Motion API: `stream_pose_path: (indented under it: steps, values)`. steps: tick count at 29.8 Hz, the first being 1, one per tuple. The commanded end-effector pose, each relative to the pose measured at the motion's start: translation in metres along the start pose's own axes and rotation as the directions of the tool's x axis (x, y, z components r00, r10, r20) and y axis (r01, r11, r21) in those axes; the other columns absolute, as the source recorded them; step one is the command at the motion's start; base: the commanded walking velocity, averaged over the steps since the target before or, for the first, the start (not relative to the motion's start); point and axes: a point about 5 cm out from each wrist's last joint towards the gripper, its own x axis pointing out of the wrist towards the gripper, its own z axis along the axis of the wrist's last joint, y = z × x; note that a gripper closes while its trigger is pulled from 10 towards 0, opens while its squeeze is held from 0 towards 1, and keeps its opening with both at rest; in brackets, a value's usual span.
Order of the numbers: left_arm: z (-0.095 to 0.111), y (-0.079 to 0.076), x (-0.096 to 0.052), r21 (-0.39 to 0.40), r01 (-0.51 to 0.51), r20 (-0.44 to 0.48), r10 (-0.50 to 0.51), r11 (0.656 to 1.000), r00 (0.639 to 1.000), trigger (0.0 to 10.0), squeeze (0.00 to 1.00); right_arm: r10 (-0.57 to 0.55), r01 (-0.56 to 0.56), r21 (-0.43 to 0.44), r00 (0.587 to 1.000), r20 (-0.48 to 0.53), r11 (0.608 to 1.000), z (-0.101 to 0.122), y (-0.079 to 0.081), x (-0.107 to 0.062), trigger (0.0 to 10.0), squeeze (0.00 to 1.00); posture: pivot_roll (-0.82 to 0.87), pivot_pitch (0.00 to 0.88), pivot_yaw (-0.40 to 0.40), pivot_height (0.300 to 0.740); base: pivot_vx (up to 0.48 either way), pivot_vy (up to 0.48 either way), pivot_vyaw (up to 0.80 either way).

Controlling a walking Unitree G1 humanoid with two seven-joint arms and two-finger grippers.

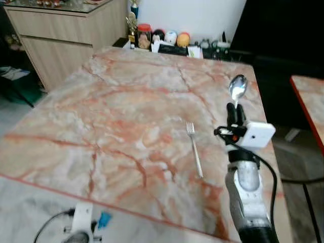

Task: Setting the table

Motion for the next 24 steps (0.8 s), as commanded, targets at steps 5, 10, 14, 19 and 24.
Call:
stream_pose_path:
  steps: [5,10,14,19,24]
  values:
    - [-0.006,0.007,-0.002,0.016,-0.017,-0.022,0.017,1.000,1.000,10.0,0.00,0.010,-0.011,0.011,0.999,0.033,1.000,0.007,0.005,0.004,10.0,0.00,0.10,0.000,-0.045,0.740,0.000,-0.289,0.00]
    - [-0.007,0.007,-0.002,0.015,-0.018,-0.023,0.018,1.000,1.000,10.0,0.00,0.005,-0.008,0.033,0.998,0.069,0.999,0.013,0.006,0.005,10.0,0.00,0.10,0.000,-0.046,0.740,0.000,-0.289,-0.31]
    - [-0.006,0.007,-0.002,0.016,-0.018,-0.023,0.019,1.000,1.000,10.0,0.00,0.037,-0.036,-0.005,0.995,0.093,0.999,0.017,0.009,0.005,10.0,0.00,0.10,0.000,-0.046,0.740,0.000,-0.289,-0.13]
    - [-0.006,0.007,-0.002,0.017,-0.018,-0.023,0.019,1.000,1.000,10.0,0.00,0.034,-0.035,0.000,0.995,0.093,0.999,0.017,0.010,0.006,10.0,0.00,0.10,0.000,-0.046,0.740,0.000,-0.292,0.00]
    - [-0.006,0.007,-0.002,0.014,-0.020,-0.022,0.021,1.000,1.000,10.0,0.00,0.039,-0.040,0.003,0.993,0.112,0.999,0.022,0.012,0.008,10.0,0.00,0.10,0.000,-0.045,0.740,0.000,-0.309,0.00]
